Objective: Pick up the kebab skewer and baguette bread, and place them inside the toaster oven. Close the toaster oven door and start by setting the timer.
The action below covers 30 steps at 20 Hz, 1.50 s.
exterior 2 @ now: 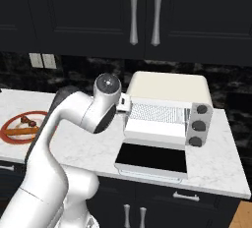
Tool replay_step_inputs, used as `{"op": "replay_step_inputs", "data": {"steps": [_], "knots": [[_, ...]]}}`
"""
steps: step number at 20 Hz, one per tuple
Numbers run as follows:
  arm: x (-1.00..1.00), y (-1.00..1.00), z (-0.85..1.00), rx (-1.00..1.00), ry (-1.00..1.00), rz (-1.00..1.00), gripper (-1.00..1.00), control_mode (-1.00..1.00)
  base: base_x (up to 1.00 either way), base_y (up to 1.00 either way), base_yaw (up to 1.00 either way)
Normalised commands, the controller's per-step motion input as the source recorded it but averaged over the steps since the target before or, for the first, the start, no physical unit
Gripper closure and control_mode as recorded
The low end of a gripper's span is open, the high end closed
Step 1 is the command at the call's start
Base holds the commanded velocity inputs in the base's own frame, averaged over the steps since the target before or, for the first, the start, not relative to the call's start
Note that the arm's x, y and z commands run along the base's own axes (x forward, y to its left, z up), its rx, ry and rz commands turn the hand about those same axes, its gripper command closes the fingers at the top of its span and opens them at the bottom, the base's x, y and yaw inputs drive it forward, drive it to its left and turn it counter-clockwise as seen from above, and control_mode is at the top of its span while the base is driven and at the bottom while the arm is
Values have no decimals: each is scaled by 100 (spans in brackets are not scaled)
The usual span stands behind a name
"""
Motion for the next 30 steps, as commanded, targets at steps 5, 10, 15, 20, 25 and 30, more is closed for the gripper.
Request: {"op": "replay_step_inputs", "data": {"steps": [5,10,15,20,25,30], "knots": [[2,-98,-51,17,-46,0,-100,-100,0,0,0],[55,-82,-13,11,-10,0,-100,-100,0,0,0],[51,-39,0,0,-2,0,-100,-100,0,0,0],[21,-63,-1,0,-4,0,-100,-100,0,0,0],[49,33,-8,-19,-3,0,-100,-100,0,0,0],[27,2,-22,-20,-3,0,-100,-100,0,0,0]]}}
